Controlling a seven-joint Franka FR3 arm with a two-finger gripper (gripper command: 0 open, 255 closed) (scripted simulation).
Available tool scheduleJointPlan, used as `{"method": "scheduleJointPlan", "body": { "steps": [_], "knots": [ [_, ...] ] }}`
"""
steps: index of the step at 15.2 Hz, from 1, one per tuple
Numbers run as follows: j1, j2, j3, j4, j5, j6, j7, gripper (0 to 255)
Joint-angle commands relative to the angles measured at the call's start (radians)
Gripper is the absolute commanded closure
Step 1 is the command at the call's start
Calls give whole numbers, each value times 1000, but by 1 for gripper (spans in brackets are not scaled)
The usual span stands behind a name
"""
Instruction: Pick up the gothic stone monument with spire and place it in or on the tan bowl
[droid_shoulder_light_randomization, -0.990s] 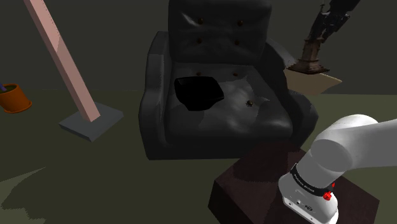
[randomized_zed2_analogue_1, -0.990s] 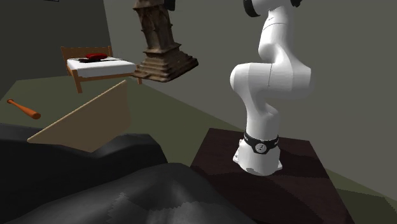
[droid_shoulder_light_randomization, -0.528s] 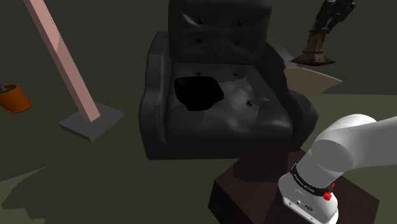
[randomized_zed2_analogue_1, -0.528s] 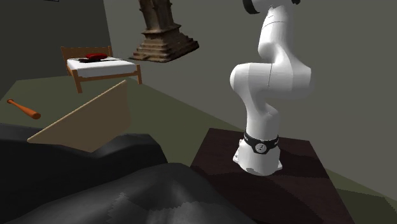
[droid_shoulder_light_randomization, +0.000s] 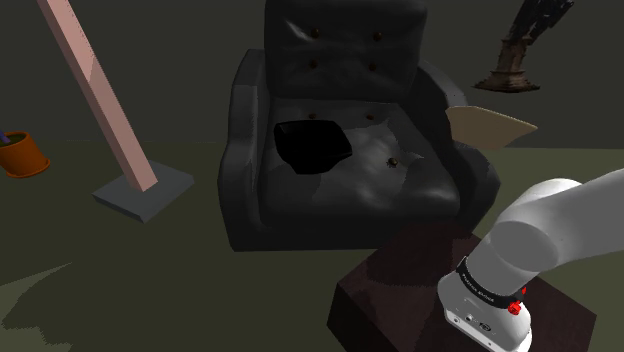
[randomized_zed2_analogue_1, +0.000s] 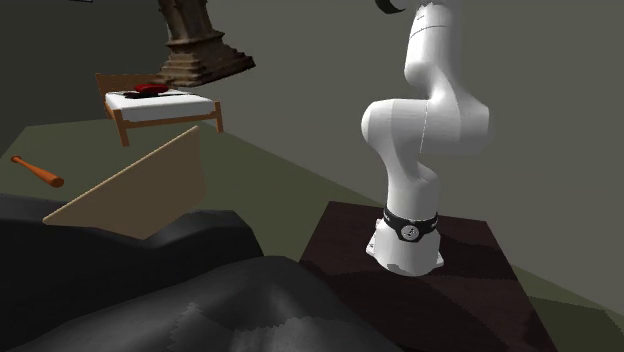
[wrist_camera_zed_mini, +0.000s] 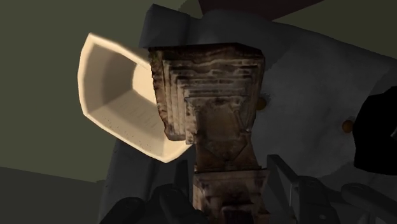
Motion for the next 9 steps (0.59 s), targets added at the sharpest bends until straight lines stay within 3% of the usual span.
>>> {"method": "scheduleJointPlan", "body": {
  "steps": [1,7,9],
  "knots": [
    [13,51,-70,50,5,12,-63,255],
    [81,255,-314,245,100,18,-254,255],
    [73,236,-301,201,87,46,-245,255]
  ]
}}
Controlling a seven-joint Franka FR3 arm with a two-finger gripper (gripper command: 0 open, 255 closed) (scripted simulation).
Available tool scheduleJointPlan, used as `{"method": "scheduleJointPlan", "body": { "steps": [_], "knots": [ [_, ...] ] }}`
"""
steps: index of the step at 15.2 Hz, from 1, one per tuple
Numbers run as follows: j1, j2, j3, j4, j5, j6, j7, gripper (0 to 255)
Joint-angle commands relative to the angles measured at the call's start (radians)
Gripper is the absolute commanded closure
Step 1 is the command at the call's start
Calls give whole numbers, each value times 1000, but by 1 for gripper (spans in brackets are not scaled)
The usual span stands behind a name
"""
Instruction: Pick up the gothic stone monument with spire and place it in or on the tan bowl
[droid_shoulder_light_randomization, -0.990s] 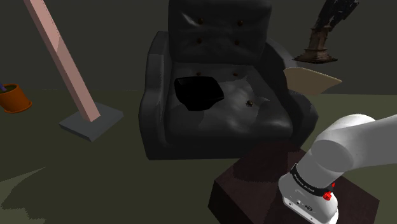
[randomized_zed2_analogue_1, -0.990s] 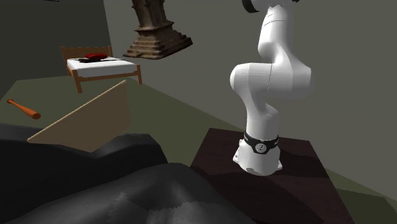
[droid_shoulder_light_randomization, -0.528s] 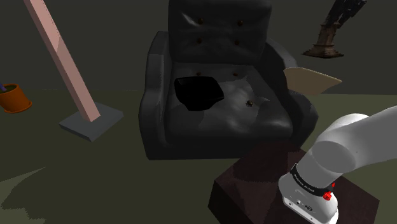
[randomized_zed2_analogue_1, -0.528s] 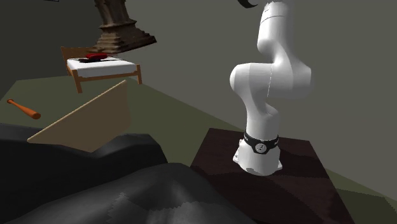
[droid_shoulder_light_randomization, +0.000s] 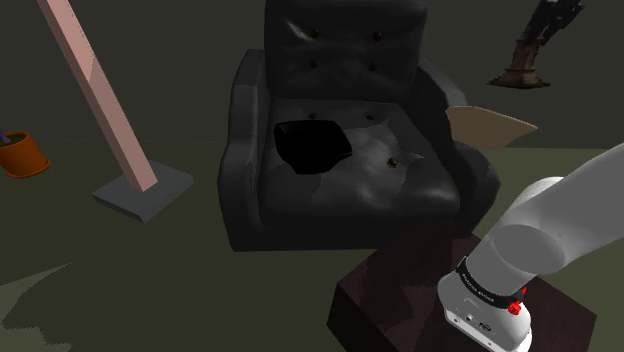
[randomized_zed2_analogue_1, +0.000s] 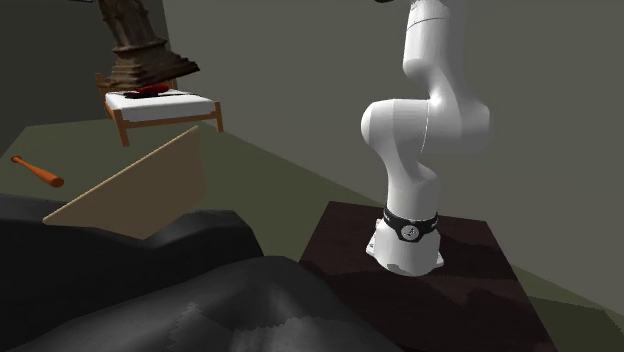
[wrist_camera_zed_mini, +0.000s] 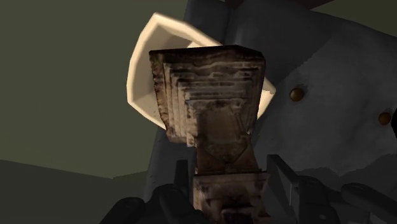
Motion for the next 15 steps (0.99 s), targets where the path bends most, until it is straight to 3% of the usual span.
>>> {"method": "scheduleJointPlan", "body": {
  "steps": [1,11,15],
  "knots": [
    [-5,-11,1,-34,-7,28,0,255],
    [-36,-79,27,-223,-53,161,27,255],
    [-37,-81,27,-231,-55,167,27,255]
  ]
}}
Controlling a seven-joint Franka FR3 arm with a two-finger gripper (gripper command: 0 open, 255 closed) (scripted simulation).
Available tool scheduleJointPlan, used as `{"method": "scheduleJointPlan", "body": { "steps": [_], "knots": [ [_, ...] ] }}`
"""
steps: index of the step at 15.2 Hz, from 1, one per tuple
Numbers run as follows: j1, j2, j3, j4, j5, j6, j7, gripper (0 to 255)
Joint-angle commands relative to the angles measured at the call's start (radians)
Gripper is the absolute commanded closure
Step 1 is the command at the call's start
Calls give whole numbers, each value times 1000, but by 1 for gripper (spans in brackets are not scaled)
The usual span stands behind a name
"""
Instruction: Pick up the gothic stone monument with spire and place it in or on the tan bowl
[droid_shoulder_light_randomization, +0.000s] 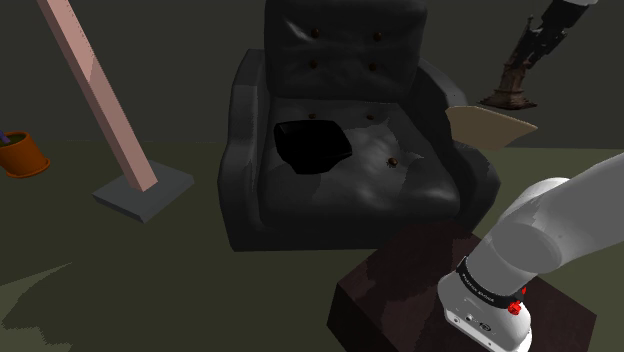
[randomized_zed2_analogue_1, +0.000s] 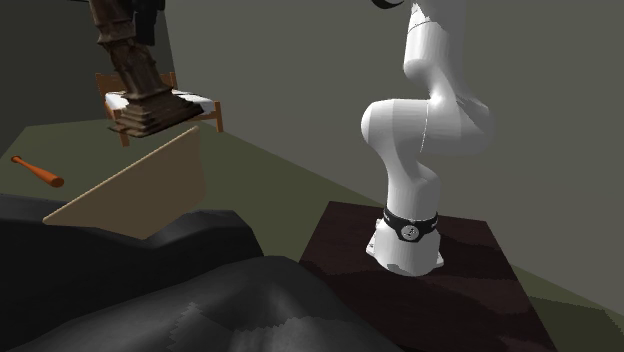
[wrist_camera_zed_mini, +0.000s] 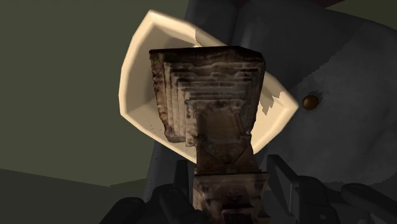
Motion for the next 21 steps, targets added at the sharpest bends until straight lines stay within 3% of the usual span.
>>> {"method": "scheduleJointPlan", "body": {
  "steps": [1,4,5,10,14,21],
  "knots": [
    [0,-1,1,-2,0,2,1,255],
    [0,-1,1,-2,-1,2,1,255],
    [0,-1,1,-2,-1,2,1,0],
    [0,-1,1,-2,0,2,1,0],
    [15,33,-5,154,23,-126,-19,0],
    [15,33,-5,154,23,-126,-19,0]
  ]
}}
